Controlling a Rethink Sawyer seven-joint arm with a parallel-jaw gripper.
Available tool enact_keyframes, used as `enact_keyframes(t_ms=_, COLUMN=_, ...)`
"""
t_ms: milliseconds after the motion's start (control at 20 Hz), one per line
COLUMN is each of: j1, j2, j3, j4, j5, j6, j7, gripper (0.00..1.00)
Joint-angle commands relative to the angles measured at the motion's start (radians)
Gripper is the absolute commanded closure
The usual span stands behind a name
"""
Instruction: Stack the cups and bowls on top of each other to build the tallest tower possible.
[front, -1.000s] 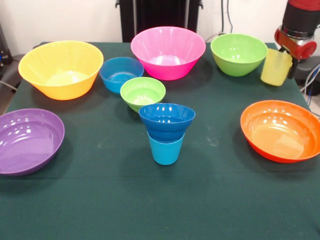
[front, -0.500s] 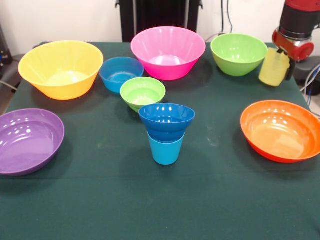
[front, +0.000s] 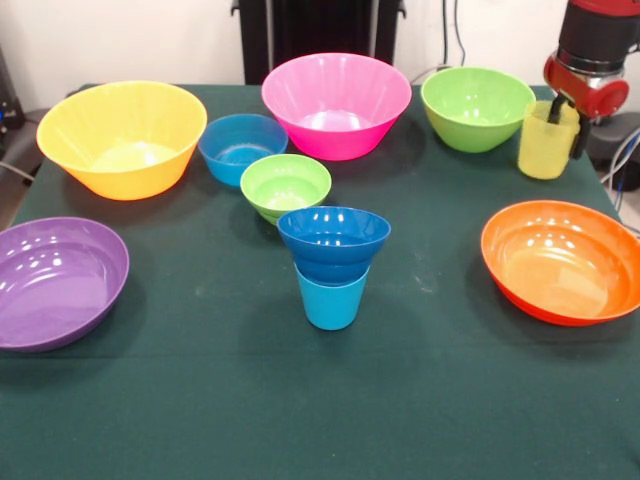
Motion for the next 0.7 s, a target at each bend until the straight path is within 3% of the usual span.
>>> enact_keyframes(t_ms=50, j1=0.023, j2=-0.005, j3=-0.012, j4=-0.037, j5=-0.031, j6=0.183, j7=0.14, gripper=0.0)
enact_keyframes(t_ms=350, j1=0.046, j2=0.002, j3=-0.064, j4=-0.111, j5=-0.043, j6=0.277, j7=0.167, gripper=0.0)
enact_keyframes(t_ms=400, j1=0.049, j2=0.009, j3=-0.073, j4=-0.119, j5=-0.041, j6=0.284, j7=0.166, gripper=1.0)
enact_keyframes(t_ms=550, j1=0.032, j2=0.021, j3=-0.076, j4=-0.114, j5=-0.045, j6=0.268, j7=0.144, gripper=1.0)
enact_keyframes(t_ms=700, j1=-0.03, j2=0.008, j3=-0.036, j4=-0.068, j5=-0.051, j6=0.22, j7=0.085, gripper=1.0)
